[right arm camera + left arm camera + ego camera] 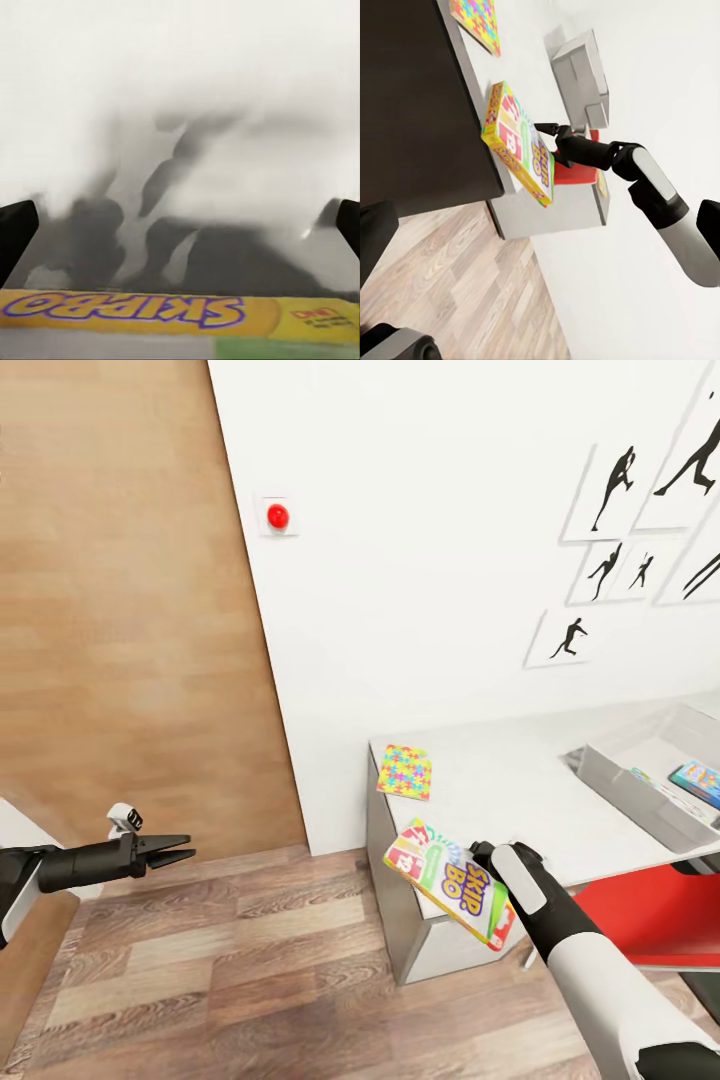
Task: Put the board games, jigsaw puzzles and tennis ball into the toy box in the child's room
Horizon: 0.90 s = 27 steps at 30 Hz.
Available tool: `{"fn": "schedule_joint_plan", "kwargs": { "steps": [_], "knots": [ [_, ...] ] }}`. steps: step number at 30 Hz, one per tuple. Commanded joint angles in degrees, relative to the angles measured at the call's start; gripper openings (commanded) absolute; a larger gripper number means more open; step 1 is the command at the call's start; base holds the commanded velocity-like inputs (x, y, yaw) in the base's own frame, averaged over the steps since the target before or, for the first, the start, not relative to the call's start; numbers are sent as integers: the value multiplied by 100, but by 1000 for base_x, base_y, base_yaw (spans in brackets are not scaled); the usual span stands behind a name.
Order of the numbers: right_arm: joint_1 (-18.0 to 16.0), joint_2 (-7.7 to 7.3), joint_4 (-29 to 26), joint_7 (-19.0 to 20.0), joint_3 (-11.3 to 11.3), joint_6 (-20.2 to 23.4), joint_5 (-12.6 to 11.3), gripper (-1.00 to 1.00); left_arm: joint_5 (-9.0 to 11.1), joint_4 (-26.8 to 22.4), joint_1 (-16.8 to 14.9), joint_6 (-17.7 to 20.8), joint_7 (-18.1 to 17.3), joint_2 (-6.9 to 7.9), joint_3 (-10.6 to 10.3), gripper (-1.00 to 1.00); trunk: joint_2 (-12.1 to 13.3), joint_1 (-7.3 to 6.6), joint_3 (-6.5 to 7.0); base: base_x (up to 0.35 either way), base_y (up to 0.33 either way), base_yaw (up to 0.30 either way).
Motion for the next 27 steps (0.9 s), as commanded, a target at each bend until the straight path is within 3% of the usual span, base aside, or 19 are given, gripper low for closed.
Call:
{"fn": "schedule_joint_plan", "kwargs": {
  "steps": [1, 16, 22, 27],
  "knots": [
    [0, -6, -4, -43, 33, 15, -113, 100, -2, -1, -5, 61, -21, 1, -2, 100, -9, 4, -12, 0, 46, 0],
    [3, -16, -31, -36, 37, 15, -123, 100, -2, -1, -5, 54, -21, 3, 1, 100, -9, 4, -12, 0, 45, 0],
    [85, -98, -235, 521, -41, 11, -130, 100, -3, -1, -5, 52, -21, 1, -5, 100, -9, 4, -12, 0, 0, 0],
    [226, -113, -753, 642, -117, 10, -131, 100, -5, -1, -5, 52, -21, 1, -8, 100, -9, 4, 0, 0, 0, -3]
  ]
}}
